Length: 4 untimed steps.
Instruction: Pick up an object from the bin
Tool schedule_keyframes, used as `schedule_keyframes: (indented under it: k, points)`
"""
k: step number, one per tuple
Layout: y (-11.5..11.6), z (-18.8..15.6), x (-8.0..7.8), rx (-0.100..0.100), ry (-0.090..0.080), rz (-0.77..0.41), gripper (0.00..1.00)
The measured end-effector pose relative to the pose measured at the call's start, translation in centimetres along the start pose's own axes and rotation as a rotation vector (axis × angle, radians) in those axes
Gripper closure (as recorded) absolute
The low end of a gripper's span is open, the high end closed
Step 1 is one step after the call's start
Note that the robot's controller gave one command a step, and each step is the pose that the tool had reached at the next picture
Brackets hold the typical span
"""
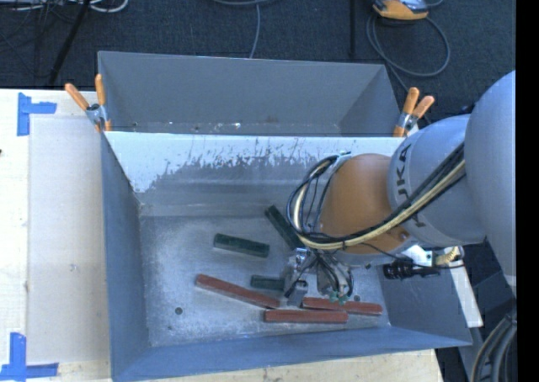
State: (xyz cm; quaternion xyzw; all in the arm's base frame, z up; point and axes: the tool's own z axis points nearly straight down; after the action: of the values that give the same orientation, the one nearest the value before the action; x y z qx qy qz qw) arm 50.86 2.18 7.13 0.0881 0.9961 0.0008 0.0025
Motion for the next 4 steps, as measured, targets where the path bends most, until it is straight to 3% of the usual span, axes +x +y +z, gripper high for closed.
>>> schedule_keyframes:
  k: [4]
  points:
    - [-0.1,-1.0,0.2,0.003,0.010,-0.001,1.00]
